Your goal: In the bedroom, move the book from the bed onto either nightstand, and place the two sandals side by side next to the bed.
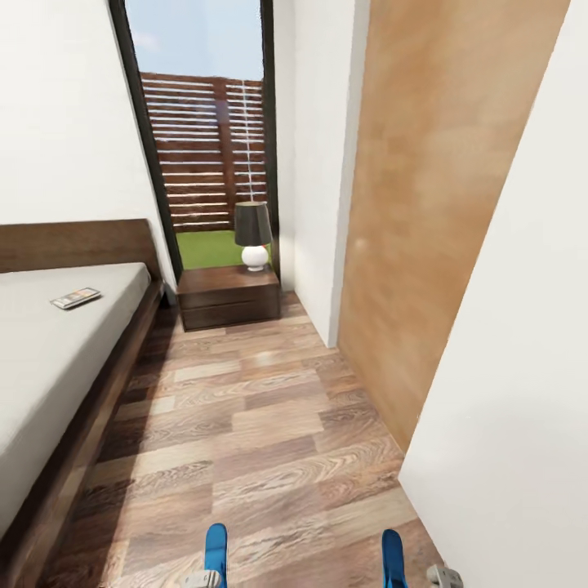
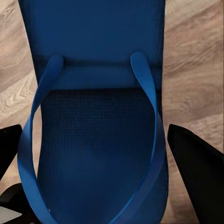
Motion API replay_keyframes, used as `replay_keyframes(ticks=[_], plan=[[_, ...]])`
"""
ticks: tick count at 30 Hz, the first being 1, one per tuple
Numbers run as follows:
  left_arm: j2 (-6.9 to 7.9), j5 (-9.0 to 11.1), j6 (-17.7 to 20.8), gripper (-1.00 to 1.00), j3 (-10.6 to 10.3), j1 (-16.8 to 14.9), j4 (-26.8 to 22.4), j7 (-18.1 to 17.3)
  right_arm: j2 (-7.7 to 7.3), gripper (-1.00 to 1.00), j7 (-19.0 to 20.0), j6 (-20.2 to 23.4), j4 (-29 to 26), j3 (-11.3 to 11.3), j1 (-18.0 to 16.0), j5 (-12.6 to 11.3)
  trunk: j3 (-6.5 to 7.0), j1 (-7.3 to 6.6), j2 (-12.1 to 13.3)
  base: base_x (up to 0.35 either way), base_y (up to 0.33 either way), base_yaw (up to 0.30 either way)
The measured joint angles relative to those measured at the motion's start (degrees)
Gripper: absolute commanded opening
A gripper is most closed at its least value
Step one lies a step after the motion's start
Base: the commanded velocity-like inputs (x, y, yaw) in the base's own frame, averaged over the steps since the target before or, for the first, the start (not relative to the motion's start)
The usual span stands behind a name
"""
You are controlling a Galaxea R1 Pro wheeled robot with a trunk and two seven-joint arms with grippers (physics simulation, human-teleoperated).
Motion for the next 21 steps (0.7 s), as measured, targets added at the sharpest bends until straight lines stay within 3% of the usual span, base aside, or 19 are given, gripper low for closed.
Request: replay_keyframes(ticks=[9, 16, 21], plan=[[0.0, 0.0, 0.0, -1.0, 0.0, 0.0, 0.0, 0.0, 0.0, -1.0, 0.0, 0.0, 0.0, 0.0, 0.0, 0.0, 0.0, -0.01, 0.0, 0.297, 0.0, 0.273], [0.0, 0.0, 0.0, -1.0, 0.0, 0.0, 0.0, 0.0, 0.0, -1.0, 0.0, 0.0, 0.0, 0.0, 0.0, 0.0, 0.0, 0.01, 0.0, 0.086, 0.0, 0.273], [0.0, 0.0, 0.0, -1.0, 0.0, 0.0, 0.0, 0.0, 0.0, -1.0, 0.0, 0.0, 0.0, 0.0, 0.0, 0.0, 0.0, -0.01, 0.0, 0.264, 0.0, 0.273]])
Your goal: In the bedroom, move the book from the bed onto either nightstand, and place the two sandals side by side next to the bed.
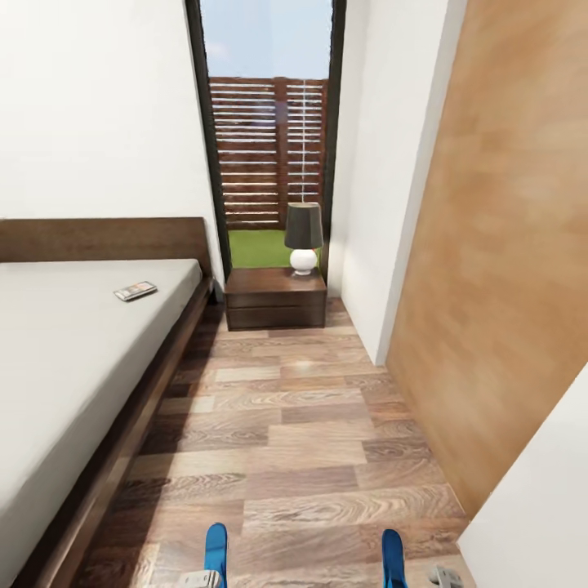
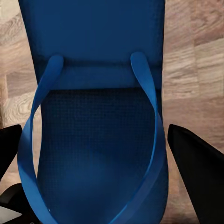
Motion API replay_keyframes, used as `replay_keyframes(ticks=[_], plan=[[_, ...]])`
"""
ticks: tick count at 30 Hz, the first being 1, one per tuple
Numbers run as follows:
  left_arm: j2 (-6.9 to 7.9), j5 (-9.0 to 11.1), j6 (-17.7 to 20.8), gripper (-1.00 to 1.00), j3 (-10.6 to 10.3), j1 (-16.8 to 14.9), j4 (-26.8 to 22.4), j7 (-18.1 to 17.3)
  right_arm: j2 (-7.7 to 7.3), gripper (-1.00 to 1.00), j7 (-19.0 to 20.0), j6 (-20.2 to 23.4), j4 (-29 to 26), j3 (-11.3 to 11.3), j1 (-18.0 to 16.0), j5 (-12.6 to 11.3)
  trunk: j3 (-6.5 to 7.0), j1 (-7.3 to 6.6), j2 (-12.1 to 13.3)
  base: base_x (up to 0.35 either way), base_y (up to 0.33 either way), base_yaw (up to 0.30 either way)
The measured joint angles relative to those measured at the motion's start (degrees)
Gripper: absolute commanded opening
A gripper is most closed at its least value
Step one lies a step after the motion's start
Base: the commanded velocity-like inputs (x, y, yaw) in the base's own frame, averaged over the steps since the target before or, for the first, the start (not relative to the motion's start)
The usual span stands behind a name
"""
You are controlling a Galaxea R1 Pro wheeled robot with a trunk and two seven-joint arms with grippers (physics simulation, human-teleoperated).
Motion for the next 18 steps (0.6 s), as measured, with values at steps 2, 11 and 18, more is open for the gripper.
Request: replay_keyframes(ticks=[2, 11, 18], plan=[[0.0, 0.0, 0.0, -1.0, 0.0, 0.0, 0.0, 0.0, 0.0, -1.0, 0.0, 0.0, 0.0, 0.0, 0.0, 0.0, 0.0, 0.0, 0.0, 0.312, 0.0, 0.273], [0.0, 0.0, 0.0, -1.0, 0.0, 0.0, 0.0, 0.0, -0.02, -1.0, 0.0, 0.0, 0.0, 0.0, 0.0, 0.0, 0.0, 0.0, 0.0, 0.322, 0.0, 0.239], [-0.01, 0.0, 0.0, -1.0, 0.0, 0.0, 0.0, 0.0, -0.01, -1.0, 0.0, 0.0, 0.0, 0.0, 0.0, 0.0, 0.0, 0.0, 0.0, 0.323, 0.0, 0.027]])
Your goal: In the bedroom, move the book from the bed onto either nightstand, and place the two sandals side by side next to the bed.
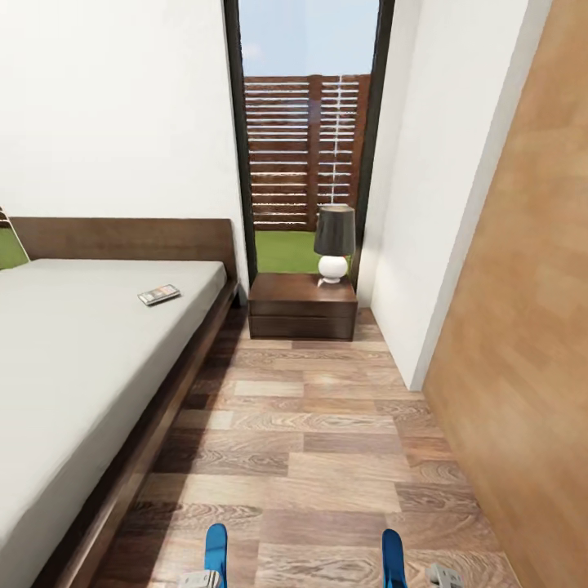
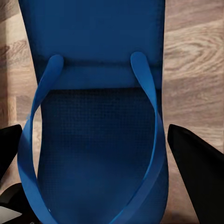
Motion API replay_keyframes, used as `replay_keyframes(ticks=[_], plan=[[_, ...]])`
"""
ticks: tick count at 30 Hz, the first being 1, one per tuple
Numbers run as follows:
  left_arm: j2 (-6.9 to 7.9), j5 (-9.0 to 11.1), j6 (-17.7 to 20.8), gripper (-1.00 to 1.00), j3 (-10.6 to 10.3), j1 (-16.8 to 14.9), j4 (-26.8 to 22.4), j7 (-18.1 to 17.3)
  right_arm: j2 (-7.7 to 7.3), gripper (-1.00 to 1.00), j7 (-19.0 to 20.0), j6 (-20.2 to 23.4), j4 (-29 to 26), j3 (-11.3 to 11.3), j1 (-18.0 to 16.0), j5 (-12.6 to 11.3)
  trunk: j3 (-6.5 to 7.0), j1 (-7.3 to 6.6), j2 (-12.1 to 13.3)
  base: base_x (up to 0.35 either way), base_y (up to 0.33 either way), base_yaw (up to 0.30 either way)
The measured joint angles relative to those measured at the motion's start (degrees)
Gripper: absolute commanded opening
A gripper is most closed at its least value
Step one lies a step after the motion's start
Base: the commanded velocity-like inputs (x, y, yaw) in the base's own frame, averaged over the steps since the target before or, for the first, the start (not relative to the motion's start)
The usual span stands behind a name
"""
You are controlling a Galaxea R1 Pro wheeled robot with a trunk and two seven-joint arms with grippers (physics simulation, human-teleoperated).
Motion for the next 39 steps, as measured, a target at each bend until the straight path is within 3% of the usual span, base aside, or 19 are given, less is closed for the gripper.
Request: replay_keyframes(ticks=[39], plan=[[0.0, 0.0, 0.0, -1.0, 0.0, 0.0, 0.0, 0.0, 0.0, -1.0, -0.1, 0.0, 0.0, 0.0, 0.0, -0.1, 0.0, 0.0, 0.0, 0.324, -0.05, 0.0]])
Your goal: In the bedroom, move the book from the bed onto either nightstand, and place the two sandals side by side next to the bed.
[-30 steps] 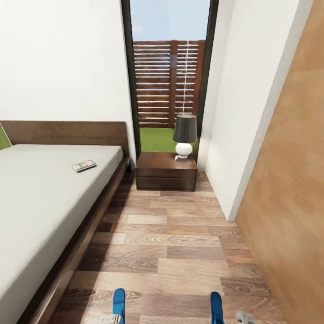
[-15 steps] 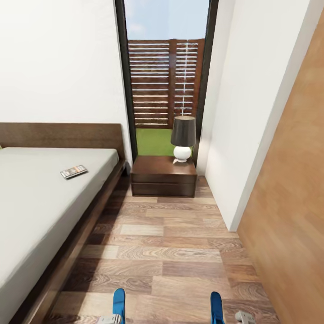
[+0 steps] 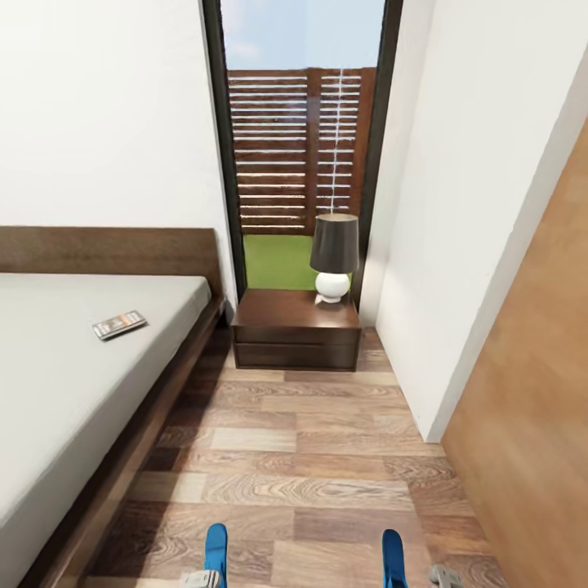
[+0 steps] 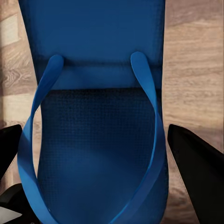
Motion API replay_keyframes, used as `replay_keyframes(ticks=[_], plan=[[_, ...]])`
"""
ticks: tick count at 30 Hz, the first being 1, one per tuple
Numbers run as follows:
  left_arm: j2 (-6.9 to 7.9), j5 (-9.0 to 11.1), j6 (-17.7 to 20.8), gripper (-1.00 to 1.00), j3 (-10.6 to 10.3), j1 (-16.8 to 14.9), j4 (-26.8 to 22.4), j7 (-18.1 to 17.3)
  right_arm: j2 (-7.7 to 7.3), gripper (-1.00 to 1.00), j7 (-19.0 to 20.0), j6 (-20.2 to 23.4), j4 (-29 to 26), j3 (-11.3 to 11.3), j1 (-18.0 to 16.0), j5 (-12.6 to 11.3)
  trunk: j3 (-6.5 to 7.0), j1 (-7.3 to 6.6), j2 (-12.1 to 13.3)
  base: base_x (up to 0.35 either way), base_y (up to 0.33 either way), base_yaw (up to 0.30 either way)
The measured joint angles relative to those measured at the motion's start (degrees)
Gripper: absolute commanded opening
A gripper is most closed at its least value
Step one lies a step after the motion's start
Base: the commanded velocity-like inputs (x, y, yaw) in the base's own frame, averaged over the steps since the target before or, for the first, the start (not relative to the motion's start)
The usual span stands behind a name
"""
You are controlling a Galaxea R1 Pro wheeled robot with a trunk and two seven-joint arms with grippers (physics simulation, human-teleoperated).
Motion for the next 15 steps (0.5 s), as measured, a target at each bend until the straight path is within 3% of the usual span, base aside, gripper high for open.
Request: replay_keyframes(ticks=[15], plan=[[0.0, 0.0, 0.0, -1.0, 0.0, 0.0, 0.0, 0.0, 0.0, -1.0, 0.0, 0.0, 0.0, 0.0, 0.0, 0.1, 0.0, 0.0, 0.0, 0.326, 0.0, 0.0]])
